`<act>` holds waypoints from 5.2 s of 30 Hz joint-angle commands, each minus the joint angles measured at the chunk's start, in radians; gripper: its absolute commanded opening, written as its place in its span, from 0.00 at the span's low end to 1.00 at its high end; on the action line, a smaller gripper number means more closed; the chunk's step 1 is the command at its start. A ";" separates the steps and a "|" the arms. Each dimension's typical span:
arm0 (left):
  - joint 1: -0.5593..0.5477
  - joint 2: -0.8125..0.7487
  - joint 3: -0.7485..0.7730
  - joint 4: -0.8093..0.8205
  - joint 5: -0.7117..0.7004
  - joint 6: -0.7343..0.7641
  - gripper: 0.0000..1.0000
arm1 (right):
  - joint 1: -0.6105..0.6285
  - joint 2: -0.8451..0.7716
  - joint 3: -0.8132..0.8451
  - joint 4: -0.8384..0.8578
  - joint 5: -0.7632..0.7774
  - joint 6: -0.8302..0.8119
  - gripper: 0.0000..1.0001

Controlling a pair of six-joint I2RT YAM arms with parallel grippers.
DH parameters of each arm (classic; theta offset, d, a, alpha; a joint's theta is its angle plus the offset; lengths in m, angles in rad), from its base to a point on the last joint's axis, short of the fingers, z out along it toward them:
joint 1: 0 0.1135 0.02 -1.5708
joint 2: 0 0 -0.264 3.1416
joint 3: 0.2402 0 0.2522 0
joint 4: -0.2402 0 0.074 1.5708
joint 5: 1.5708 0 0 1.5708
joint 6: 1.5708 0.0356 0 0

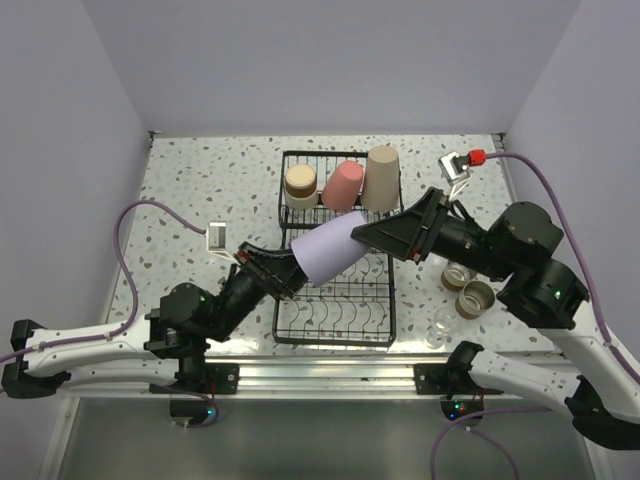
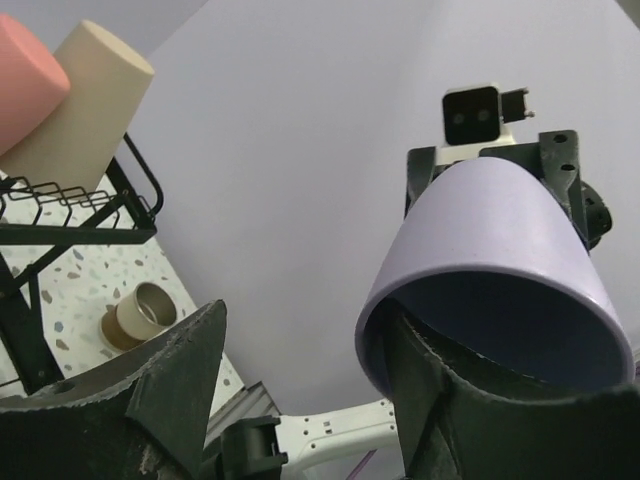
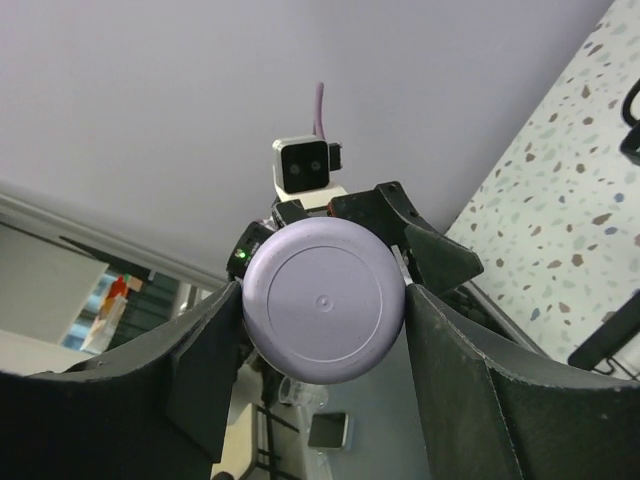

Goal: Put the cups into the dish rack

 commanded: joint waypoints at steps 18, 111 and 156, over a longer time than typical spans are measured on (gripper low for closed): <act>0.003 0.012 0.379 -1.179 -0.076 -0.336 0.69 | 0.003 -0.027 0.216 -0.456 0.370 -0.352 0.00; 0.003 0.087 0.615 -1.312 -0.194 -0.189 0.69 | 0.388 0.760 -0.069 -0.031 0.909 -0.455 0.98; 0.003 0.087 0.491 -1.208 -0.086 -0.203 0.69 | -0.572 0.171 -0.239 -0.640 0.512 -0.508 0.90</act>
